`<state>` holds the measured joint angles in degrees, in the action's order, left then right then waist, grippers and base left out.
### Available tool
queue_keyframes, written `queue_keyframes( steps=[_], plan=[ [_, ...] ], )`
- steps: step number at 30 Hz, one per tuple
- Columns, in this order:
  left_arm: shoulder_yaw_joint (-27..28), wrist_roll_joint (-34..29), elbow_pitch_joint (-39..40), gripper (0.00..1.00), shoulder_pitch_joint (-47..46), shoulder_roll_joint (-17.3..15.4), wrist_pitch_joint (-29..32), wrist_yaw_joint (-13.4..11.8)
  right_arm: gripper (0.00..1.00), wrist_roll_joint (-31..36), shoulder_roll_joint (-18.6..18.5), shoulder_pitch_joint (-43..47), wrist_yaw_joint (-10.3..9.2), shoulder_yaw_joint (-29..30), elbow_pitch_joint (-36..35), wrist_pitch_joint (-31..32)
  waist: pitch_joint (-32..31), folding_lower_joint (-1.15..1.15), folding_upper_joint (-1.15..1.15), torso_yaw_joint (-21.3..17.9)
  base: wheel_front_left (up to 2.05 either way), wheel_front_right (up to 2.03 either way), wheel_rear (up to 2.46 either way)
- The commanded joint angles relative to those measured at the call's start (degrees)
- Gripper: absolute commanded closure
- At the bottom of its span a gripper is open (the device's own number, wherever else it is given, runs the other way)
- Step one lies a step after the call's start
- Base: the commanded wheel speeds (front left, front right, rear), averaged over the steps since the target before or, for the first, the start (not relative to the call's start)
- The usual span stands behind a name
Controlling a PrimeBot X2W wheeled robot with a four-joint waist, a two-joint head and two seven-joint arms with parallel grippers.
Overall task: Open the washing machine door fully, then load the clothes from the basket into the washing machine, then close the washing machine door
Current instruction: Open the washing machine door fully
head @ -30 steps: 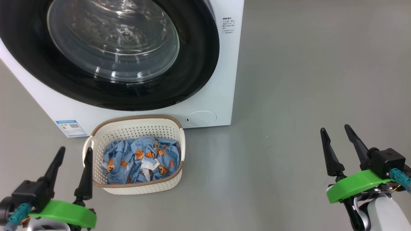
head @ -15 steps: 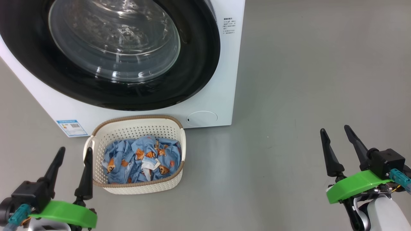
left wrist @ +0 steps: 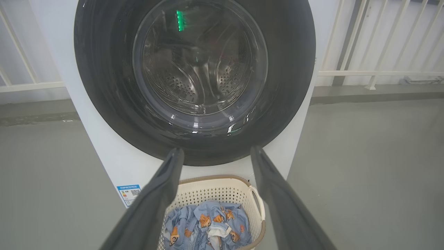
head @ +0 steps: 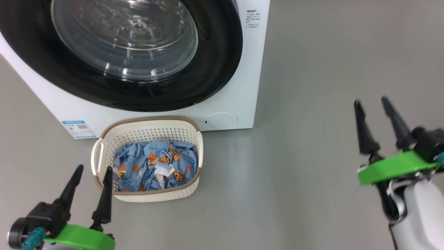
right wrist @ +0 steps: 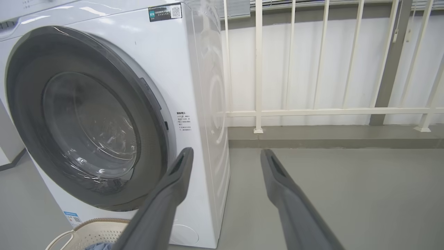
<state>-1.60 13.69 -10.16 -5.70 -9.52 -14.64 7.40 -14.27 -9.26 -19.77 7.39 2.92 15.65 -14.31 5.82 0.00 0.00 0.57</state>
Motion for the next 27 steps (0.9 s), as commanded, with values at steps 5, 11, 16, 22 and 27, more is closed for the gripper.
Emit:
queue_keyframes(
  steps=[5,11,16,22,27],
  plan=[
    [0.9,-0.8,1.6,0.0,-0.7,-1.2,-0.4,0.1,0.0,-3.3,-1.1,-6.3,0.1,0.7,-2.5,-0.7,0.8,0.0,0.0,0.7,0.0,0.0,0.0],
    [0.4,-0.4,1.2,0.0,-1.4,-1.3,-0.4,0.1,0.0,-10.0,-2.0,-13.0,0.1,3.9,-1.6,-0.7,1.6,0.0,0.0,1.7,0.0,0.0,0.0],
    [0.2,-0.3,1.2,0.0,-1.9,-1.3,-0.4,0.1,0.0,-18.4,0.2,-16.8,0.1,7.5,0.7,-0.7,2.3,0.0,0.0,2.3,0.0,0.0,0.0],
    [-0.5,-0.1,1.2,0.0,-2.8,-1.0,-0.4,0.1,1.0,-31.2,3.0,-21.3,0.1,13.5,5.6,2.0,4.0,0.0,0.0,3.3,0.0,0.0,0.0],
    [-1.1,0.1,1.2,0.0,-3.9,-0.8,-0.4,0.1,1.0,-37.5,4.0,-24.8,0.1,17.4,9.7,5.0,5.6,0.0,0.0,4.2,0.0,0.0,0.0]
  ],
)
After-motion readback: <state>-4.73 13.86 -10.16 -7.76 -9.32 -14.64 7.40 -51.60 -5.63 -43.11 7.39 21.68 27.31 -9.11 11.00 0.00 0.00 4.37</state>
